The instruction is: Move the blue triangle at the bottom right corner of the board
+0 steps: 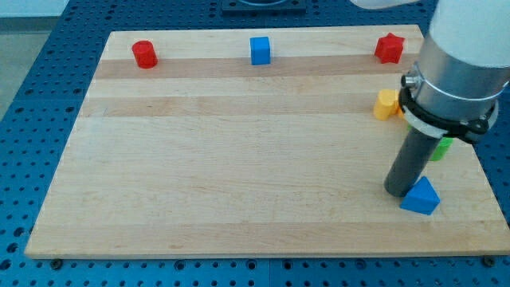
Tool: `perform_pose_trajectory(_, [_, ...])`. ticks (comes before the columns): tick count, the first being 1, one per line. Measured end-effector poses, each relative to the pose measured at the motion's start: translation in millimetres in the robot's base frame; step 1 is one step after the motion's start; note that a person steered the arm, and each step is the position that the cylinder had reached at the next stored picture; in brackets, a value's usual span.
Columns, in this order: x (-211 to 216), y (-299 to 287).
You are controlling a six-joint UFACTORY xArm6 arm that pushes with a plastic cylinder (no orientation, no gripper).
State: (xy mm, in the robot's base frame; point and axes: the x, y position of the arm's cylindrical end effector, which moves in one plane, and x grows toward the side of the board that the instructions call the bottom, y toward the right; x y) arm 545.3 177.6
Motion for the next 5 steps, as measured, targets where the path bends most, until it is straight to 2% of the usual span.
perform_pose_trajectory(1, [13.6, 19.5])
perform_pose_trajectory(3, [25.2, 21.6])
perform_pose_trajectory(5, [9.0, -1.9])
